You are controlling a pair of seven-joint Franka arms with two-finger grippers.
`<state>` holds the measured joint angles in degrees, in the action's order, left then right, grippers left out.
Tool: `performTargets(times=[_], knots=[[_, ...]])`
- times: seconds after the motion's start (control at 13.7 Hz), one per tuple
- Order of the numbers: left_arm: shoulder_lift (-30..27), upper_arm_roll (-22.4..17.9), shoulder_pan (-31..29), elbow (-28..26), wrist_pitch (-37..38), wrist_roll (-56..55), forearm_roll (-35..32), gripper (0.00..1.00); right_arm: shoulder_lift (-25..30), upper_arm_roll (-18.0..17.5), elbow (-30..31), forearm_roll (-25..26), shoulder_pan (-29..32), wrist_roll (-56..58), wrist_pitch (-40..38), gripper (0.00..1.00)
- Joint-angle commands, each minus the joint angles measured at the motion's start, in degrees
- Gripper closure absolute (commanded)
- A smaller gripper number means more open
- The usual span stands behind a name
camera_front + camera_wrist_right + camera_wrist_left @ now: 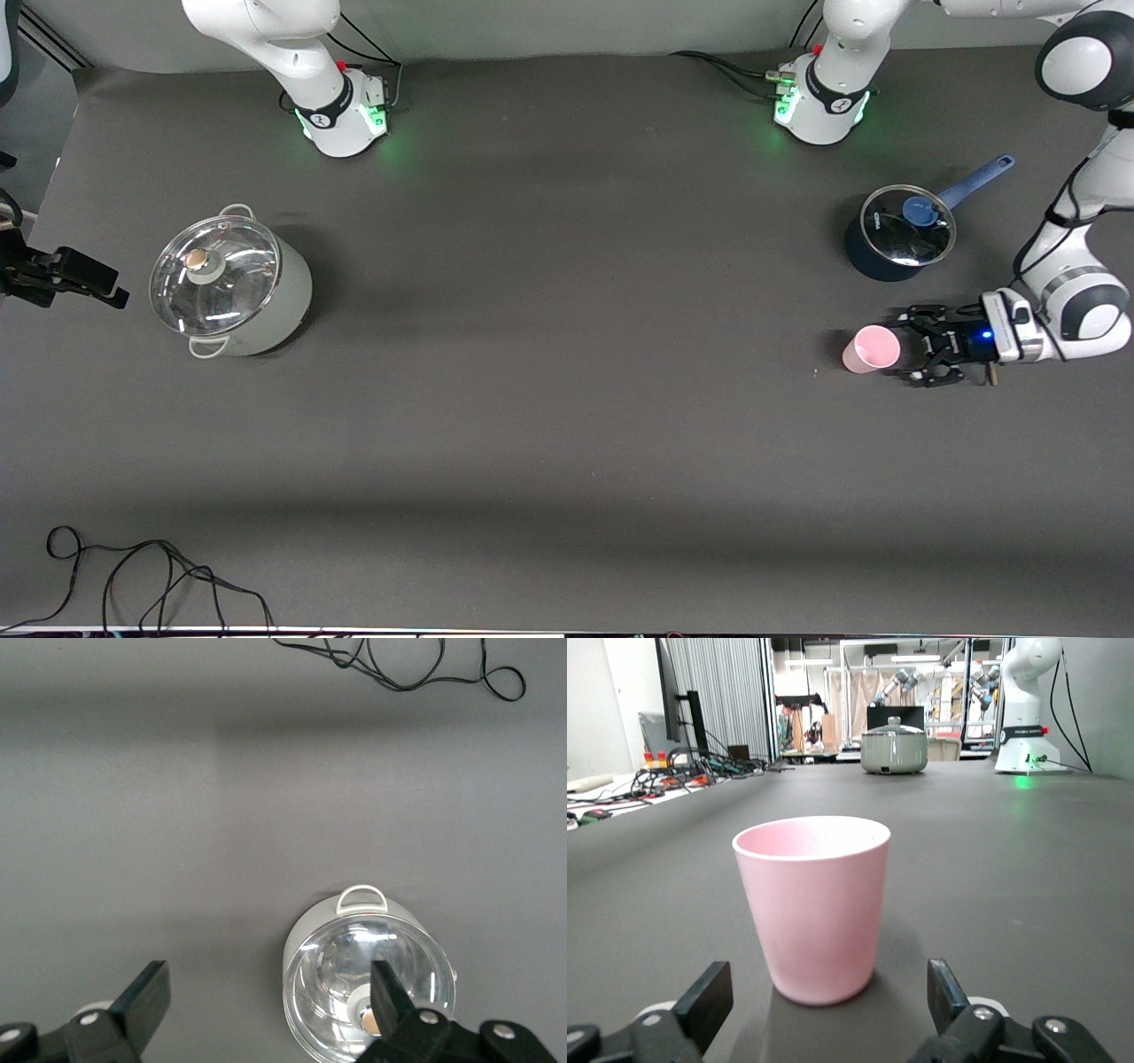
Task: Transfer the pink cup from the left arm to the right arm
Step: 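Close the left gripper on the pink cup and lift it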
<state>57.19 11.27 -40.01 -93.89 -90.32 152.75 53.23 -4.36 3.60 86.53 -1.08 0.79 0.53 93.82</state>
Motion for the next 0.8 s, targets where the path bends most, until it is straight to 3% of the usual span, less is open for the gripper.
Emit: performTargets(times=[0.0,0.36,0.44,0.51,0.58,0.66,0.73], knots=[[0.9,-0.6,2.8,0.7,0.9,2.1,3.4,0.02,0.3,0.1,-0.1,0.5,-0.3,-0.3,-0.5,0.00],[2.0,-0.6,6.3,0.7,0.8,2.8,7.5,0.02,0.3,0.2,0.0,0.5,-0.3,-0.3,-0.4,0.00],[2.2,-0.6,7.1,0.7,0.7,3.9,8.6,0.16,0.3,0.1,0.0,0.5,-0.3,-0.3,-0.4,0.00],[2.2,-0.6,7.9,0.7,0.6,4.7,9.7,0.59,0.2,0.2,0.0,0.5,-0.3,-0.3,-0.4,0.00],[2.2,-0.6,8.5,0.7,0.5,4.8,10.1,0.89,0.2,0.2,0.0,0.5,-0.3,-0.3,-0.4,0.00],[2.2,-0.6,8.9,0.8,0.4,4.4,10.2,1.00,0.2,0.1,0.0,0.5,-0.3,-0.3,-0.4,0.00],[2.2,-0.6,9.5,0.9,0.4,4.3,10.5,1.00,0.2,0.1,0.0,0.5,-0.3,-0.3,-0.4,0.00]])
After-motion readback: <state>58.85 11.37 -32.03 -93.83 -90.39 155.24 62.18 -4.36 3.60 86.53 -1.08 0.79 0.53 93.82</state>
